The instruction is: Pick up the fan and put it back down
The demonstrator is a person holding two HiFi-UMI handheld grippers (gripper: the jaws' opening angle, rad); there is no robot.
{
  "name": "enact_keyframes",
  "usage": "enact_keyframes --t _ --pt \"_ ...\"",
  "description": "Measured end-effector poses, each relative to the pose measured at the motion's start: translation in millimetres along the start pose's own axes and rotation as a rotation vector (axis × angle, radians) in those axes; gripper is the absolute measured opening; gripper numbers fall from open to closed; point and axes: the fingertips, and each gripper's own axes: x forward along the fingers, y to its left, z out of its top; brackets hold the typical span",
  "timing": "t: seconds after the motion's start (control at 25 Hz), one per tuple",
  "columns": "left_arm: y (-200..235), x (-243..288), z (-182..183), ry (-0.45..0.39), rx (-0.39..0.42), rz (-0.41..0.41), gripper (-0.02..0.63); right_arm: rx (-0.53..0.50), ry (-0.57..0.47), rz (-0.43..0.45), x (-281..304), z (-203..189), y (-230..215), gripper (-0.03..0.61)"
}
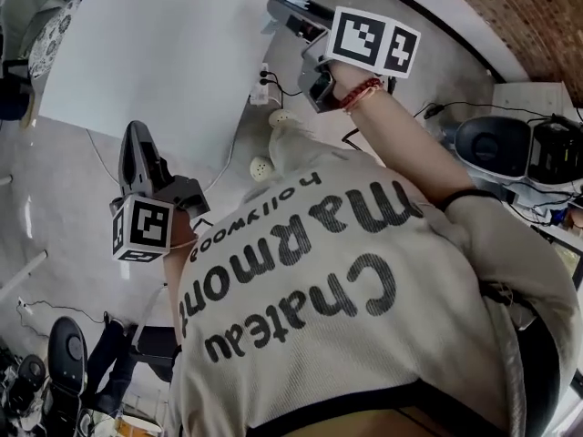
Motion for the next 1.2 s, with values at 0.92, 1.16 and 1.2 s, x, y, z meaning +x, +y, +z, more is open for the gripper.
enact_keyframes --t 0.92,1.16,1.2 --pt "-49 85 15 -0.057 0.017 0.065 0.002 -0.080 -0.036 0.018 44 92 -65 0.261" --pt "-78 112 21 -0.130 -0.014 0.140 0.002 -0.104 0.019 0.092 58 124 -84 0.262" --pt "-82 117 21 -0.146 -0.017 0.157 0.002 -0.109 0.030 0.106 63 130 -88 0.261"
